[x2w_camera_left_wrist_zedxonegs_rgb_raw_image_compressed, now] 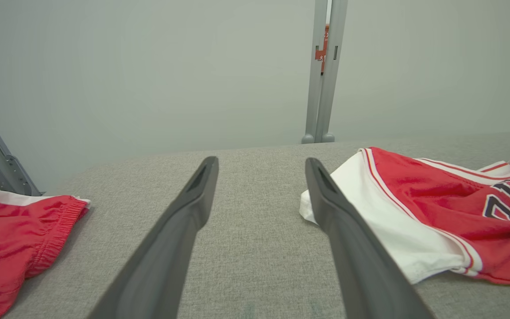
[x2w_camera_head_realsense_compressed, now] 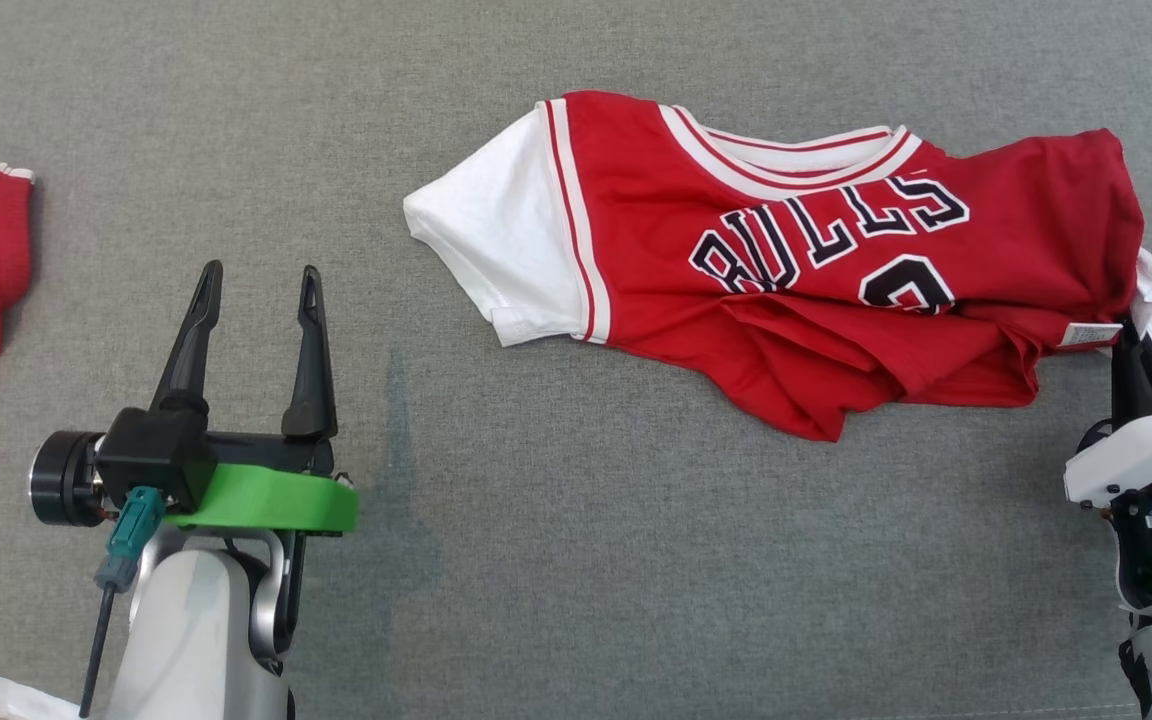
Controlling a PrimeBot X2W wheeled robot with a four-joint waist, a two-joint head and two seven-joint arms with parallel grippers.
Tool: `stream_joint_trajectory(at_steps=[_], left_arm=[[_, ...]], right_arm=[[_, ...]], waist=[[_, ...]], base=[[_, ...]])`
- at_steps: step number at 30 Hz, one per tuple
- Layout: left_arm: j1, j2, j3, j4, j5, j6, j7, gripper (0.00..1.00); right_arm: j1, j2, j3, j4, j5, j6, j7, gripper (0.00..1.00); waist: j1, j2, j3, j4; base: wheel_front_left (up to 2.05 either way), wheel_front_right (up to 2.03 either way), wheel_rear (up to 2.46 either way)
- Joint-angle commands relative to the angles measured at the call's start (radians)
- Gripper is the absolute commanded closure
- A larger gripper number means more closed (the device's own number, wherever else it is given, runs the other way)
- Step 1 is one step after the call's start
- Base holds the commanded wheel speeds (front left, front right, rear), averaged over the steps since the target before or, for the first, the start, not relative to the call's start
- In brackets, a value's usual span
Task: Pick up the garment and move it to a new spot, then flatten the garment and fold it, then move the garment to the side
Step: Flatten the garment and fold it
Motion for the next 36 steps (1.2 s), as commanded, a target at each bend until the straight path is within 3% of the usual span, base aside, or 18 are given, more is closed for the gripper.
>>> stream_joint_trajectory(at_steps=[1,2,7,11,23,36], left_arm=[[-0.013,0.002,0.005,0.002,0.006,-0.002,0.0,0.0],[-0.012,0.001,0.006,0.003,0.005,-0.003,0.0,0.0],[0.003,0.002,0.011,0.007,0.003,0.001,0.0,0.0],[0.024,0.002,0.019,0.009,0.003,0.006,0.0,0.0],[0.113,0.002,0.051,0.029,0.014,0.009,0.0,0.0],[0.117,0.002,0.033,0.035,0.013,0.001,0.0,0.0]], right_arm=[[0.002,0.0,0.0,0.001,0.007,-0.001,-0.023,0.27],[0.001,-0.003,0.006,-0.001,0.005,-0.001,-0.04,0.0],[0.03,-0.034,0.072,-0.078,-0.066,-0.001,-0.191,0.0],[0.059,-0.049,0.124,-0.169,-0.122,-0.001,-0.228,0.0],[0.213,-0.013,0.211,-0.346,-0.164,-0.001,-0.19,0.0],[0.243,0.003,0.218,-0.39,-0.147,-0.001,-0.145,0.0]], waist=[[0.0,0.0,-0.001,-0.002],[0.0,0.0,-0.002,-0.002],[0.0,0.0,-0.024,-0.007],[0.0,0.0,-0.051,-0.011],[0.0,0.0,-0.14,-0.036],[0.0,0.0,-0.151,-0.038]], base=[[0.0,0.0,0.0],[0.0,0.0,0.0],[0.0,0.0,0.0],[0.0,0.0,0.0],[0.0,0.0,0.0],[0.0,0.0,0.0]])
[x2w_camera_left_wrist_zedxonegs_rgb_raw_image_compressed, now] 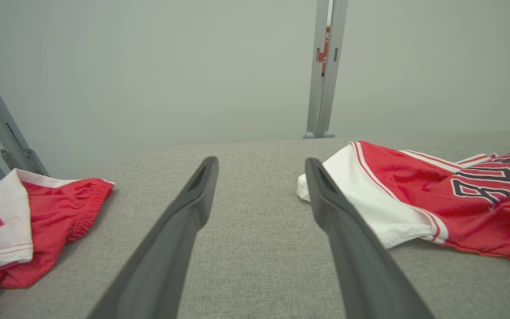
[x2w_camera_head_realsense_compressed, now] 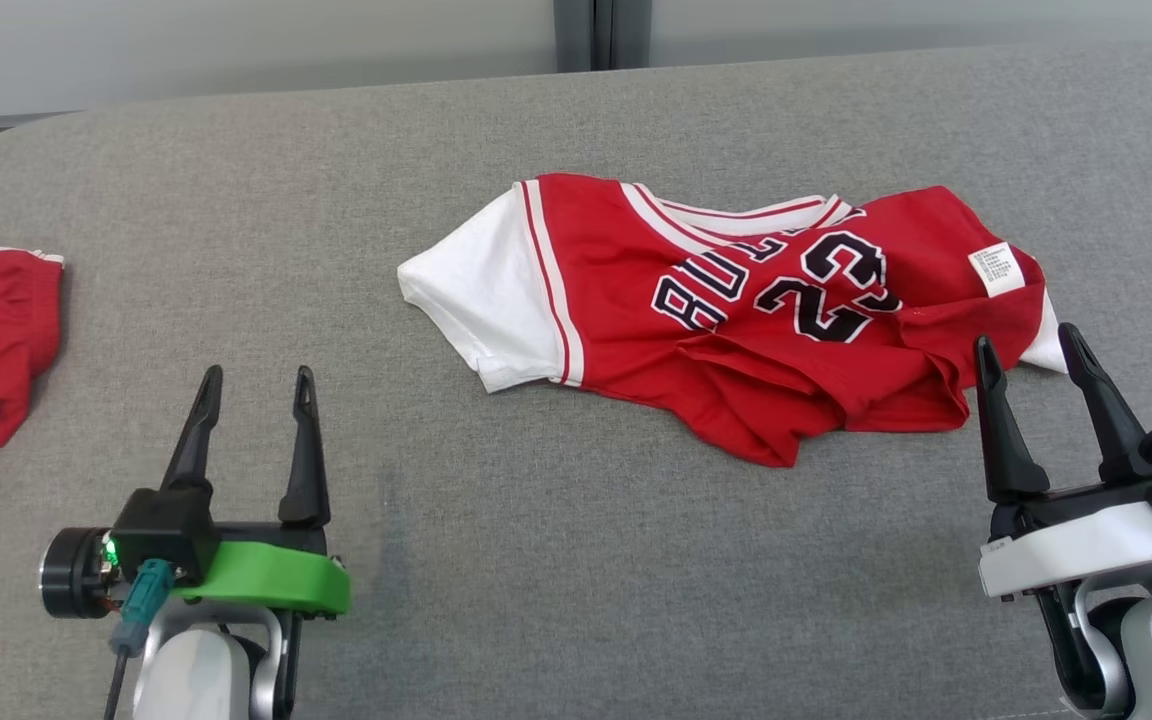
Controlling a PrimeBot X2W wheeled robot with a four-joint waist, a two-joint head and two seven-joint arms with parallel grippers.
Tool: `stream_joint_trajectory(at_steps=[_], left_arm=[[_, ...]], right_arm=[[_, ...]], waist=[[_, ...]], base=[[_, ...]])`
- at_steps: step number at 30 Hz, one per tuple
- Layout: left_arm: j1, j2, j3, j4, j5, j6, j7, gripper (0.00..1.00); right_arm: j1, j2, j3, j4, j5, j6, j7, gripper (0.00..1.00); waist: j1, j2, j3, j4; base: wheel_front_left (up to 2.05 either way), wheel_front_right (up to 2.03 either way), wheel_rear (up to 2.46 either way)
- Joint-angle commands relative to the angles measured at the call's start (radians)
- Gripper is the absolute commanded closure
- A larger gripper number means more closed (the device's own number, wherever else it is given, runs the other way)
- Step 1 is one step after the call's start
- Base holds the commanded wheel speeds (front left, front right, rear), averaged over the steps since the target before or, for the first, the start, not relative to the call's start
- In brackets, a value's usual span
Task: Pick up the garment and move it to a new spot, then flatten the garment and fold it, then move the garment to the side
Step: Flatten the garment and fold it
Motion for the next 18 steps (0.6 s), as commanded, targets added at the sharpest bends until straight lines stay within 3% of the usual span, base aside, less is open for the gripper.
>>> stream_joint_trajectory(at_steps=[1,9,18], left_arm=[[-0.011,0.002,-0.014,0.0,0.008,-0.005,0.0,0.0],[-0.155,0.002,-0.236,0.078,-0.012,-0.03,0.017,0.0],[-0.4,0.003,-0.513,0.302,-0.111,-0.026,0.143,0.0]], right_arm=[[0.011,-0.001,-0.001,-0.005,0.004,-0.001,0.004,0.0],[-0.016,-0.01,-0.009,-0.026,0.002,-0.001,0.016,0.0],[-0.083,-0.013,0.008,-0.029,0.008,-0.001,0.006,0.0]], waist=[[0.0,0.0,0.002,0.001],[0.0,0.0,0.063,-0.001],[0.0,0.0,0.18,-0.059]], base=[[0.0,0.0,0.0],[0.0,0.0,0.0],[0.0,0.0,0.0]])
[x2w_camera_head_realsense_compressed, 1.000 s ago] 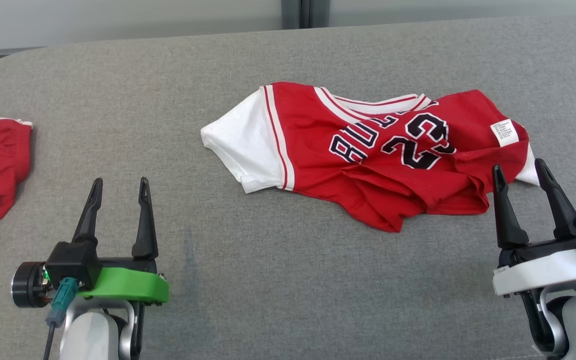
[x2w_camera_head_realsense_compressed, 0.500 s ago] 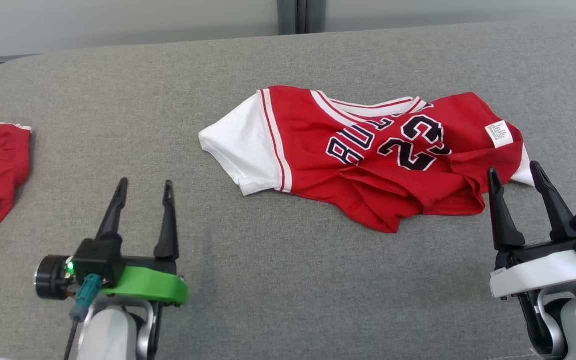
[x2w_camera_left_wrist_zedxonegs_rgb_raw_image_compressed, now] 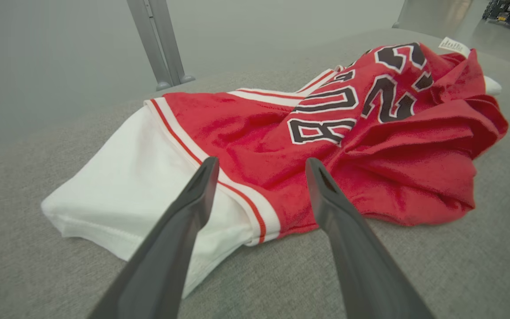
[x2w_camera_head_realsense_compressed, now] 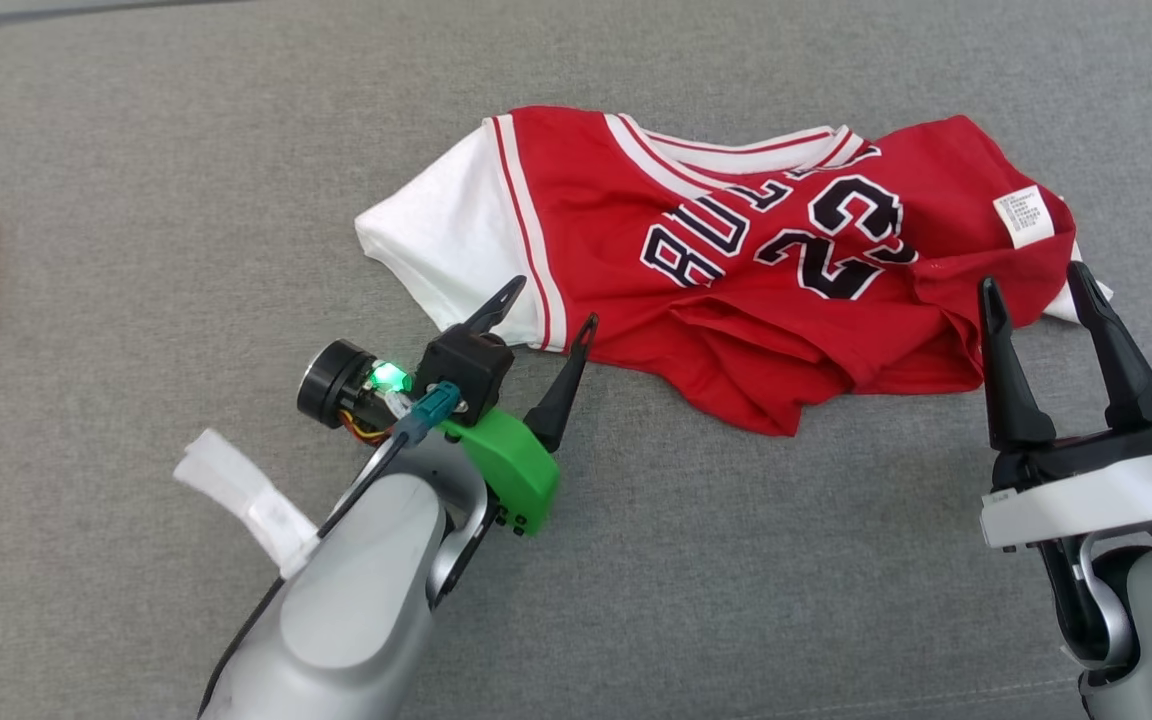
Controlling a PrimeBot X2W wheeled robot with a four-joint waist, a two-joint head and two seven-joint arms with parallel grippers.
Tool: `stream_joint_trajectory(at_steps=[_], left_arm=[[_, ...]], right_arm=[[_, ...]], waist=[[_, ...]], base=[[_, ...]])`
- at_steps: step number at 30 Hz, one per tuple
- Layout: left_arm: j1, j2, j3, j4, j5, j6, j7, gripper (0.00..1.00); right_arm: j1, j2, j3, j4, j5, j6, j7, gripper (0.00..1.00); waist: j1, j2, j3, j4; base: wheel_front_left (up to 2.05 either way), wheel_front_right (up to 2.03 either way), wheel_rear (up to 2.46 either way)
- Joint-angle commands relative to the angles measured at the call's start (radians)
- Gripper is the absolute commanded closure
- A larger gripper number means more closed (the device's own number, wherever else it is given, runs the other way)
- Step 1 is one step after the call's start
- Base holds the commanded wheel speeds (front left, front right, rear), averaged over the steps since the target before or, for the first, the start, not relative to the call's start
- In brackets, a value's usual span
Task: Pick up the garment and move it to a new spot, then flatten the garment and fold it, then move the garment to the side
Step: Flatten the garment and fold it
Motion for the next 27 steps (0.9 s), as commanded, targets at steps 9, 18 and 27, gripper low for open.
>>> stream_joint_trajectory(at_steps=[9,18,27], left_arm=[[-0.138,0.008,-0.106,0.277,-0.111,0.052,0.185,0.04],[-0.158,0.052,-0.169,0.375,-0.081,0.049,0.207,1.0],[-0.197,0.183,-0.139,0.204,-0.049,0.095,0.123,1.0]], right_arm=[[-0.051,0.005,0.01,0.043,0.016,-0.001,-0.036,0.0],[-0.055,0.003,-0.008,0.064,0.015,-0.001,-0.049,0.0],[-0.03,0.013,-0.019,0.057,0.008,-0.001,-0.038,0.0]], waist=[[0.0,0.0,0.105,-0.081],[0.0,0.0,0.095,-0.063],[0.0,0.0,0.061,-0.034]], base=[[0.0,0.0,0.0],[0.0,0.0,0.0],[0.0,0.0,0.0]])
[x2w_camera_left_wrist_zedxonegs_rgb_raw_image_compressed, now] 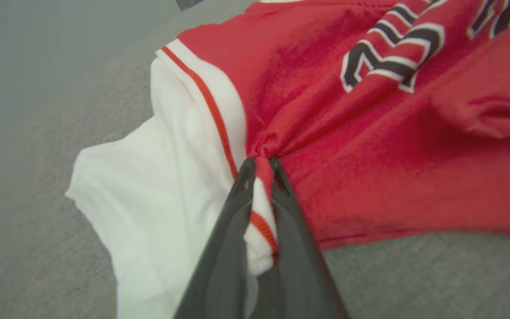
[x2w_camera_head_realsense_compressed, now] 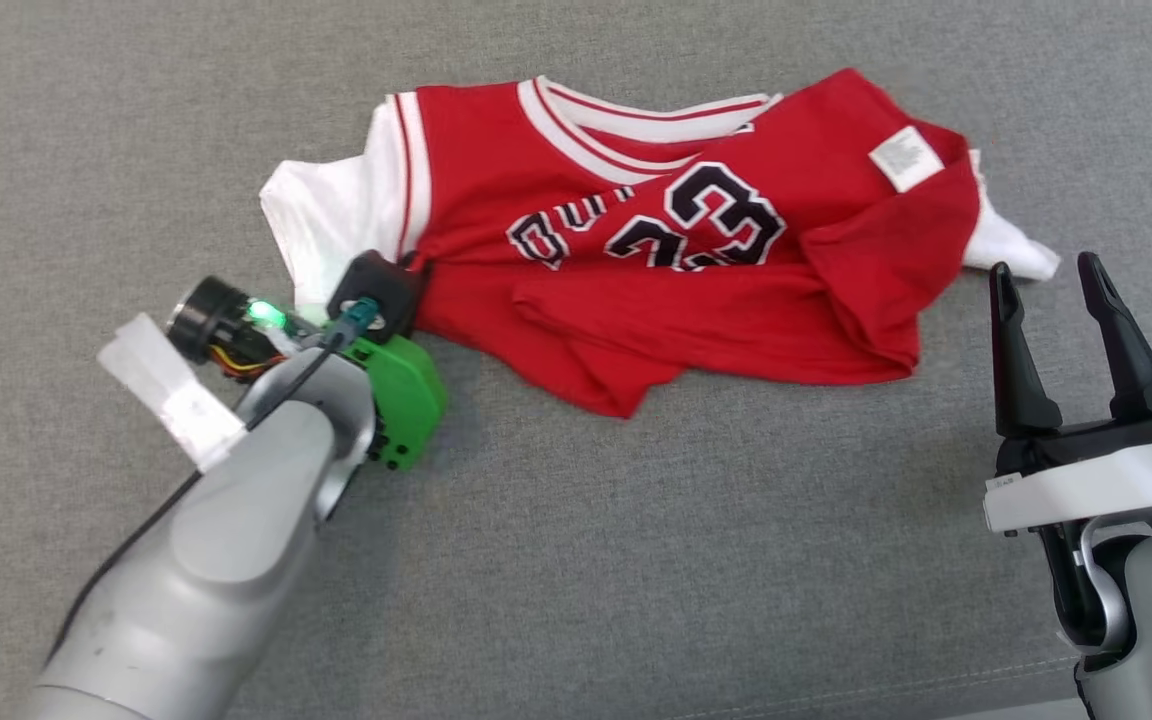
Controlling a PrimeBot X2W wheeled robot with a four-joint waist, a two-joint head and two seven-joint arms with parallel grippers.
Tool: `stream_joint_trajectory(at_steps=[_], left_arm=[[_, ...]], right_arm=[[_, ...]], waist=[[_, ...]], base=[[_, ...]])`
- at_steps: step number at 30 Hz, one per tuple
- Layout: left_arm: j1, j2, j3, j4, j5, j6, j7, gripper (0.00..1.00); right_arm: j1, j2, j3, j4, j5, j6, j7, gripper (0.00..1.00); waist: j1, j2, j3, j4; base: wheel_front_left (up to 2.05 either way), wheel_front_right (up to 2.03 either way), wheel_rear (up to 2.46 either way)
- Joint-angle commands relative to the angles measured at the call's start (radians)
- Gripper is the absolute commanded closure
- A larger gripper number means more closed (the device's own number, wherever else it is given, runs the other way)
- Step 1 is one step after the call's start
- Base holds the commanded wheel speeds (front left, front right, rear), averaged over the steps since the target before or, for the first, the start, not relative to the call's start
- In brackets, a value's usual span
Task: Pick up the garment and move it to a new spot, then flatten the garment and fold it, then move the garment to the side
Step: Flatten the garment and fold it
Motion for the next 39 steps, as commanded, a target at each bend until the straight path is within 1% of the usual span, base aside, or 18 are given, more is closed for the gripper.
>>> stream_joint_trajectory(at_steps=[1,4,6,7,11,13,15,17,20,23,27,31,35,39], left_arm=[[0.003,0.035,0.012,-0.019,0.008,0.012,-0.008,1.0],[-0.022,0.089,0.029,-0.062,0.019,0.027,-0.021,1.0],[-0.037,0.114,0.045,-0.072,0.012,0.03,-0.039,1.0],[-0.043,0.118,0.053,-0.076,0.009,0.033,-0.054,1.0],[-0.054,0.105,0.079,-0.057,-0.028,0.024,-0.108,1.0],[-0.038,0.087,0.091,-0.037,-0.053,0.017,-0.129,0.02],[-0.018,0.067,0.111,-0.023,-0.087,0.018,-0.166,0.0],[0.003,0.058,0.137,-0.019,-0.11,0.036,-0.201,0.0],[0.055,0.032,0.198,-0.047,-0.165,0.062,-0.248,0.0],[0.13,0.016,0.271,-0.117,-0.197,0.111,-0.264,0.0],[0.262,0.005,0.369,-0.294,-0.16,0.175,-0.262,0.0],[0.387,0.005,0.414,-0.429,-0.1,0.218,-0.262,0.0],[0.496,0.011,0.431,-0.503,-0.057,0.245,-0.262,0.0],[0.57,0.01,0.434,-0.55,-0.036,0.257,-0.262,0.0]], right_arm=[[0.008,0.001,-0.001,-0.004,-0.002,-0.001,0.002,0.0],[0.006,0.003,0.004,-0.008,0.002,-0.001,0.006,0.0],[0.002,0.005,0.01,-0.008,0.005,-0.001,0.007,0.0],[0.001,0.005,0.01,-0.008,0.006,-0.001,0.006,0.0],[0.004,0.011,0.011,-0.007,0.009,-0.001,0.004,0.0],[0.006,0.013,0.012,-0.006,0.009,-0.001,0.002,0.0],[0.009,0.014,0.013,-0.006,0.008,-0.001,0.0,0.0],[0.012,0.016,0.015,-0.008,0.004,-0.001,-0.001,0.0],[0.016,0.016,0.019,-0.013,-0.005,-0.001,-0.004,0.0],[0.023,0.019,0.019,-0.018,-0.011,-0.001,0.001,0.0],[0.036,0.017,0.018,-0.026,-0.018,-0.001,0.013,0.0],[0.047,0.011,0.021,-0.032,-0.023,-0.001,0.026,0.0],[0.064,0.01,0.023,-0.035,-0.027,-0.001,0.036,0.0],[0.077,0.013,0.017,-0.045,-0.029,-0.001,0.044,0.0]], waist=[[0.0,0.0,-0.009,0.006],[0.0,0.0,-0.015,0.003],[0.0,0.0,-0.016,-0.004],[0.0,0.0,-0.017,-0.006],[0.0,0.0,-0.019,-0.019],[0.0,0.0,-0.022,-0.024],[0.0,0.0,-0.027,-0.027],[0.0,0.0,-0.033,-0.029],[0.0,0.0,-0.048,-0.028],[0.0,0.0,-0.068,-0.02],[0.0,0.0,-0.095,-0.008],[0.0,0.0,-0.124,0.003],[0.0,0.0,-0.154,0.006],[0.0,0.0,-0.172,0.012]], base=[[0.0,0.0,0.0],[0.0,0.0,0.0],[0.0,0.0,0.0],[0.0,0.0,0.0],[0.0,0.0,0.0],[0.0,0.0,0.0],[0.0,0.0,0.0],[0.0,0.0,0.0],[0.0,0.0,0.0],[0.0,0.0,0.0],[0.0,0.0,0.0],[0.0,0.0,0.0],[0.0,0.0,0.0],[0.0,0.0,0.0]])
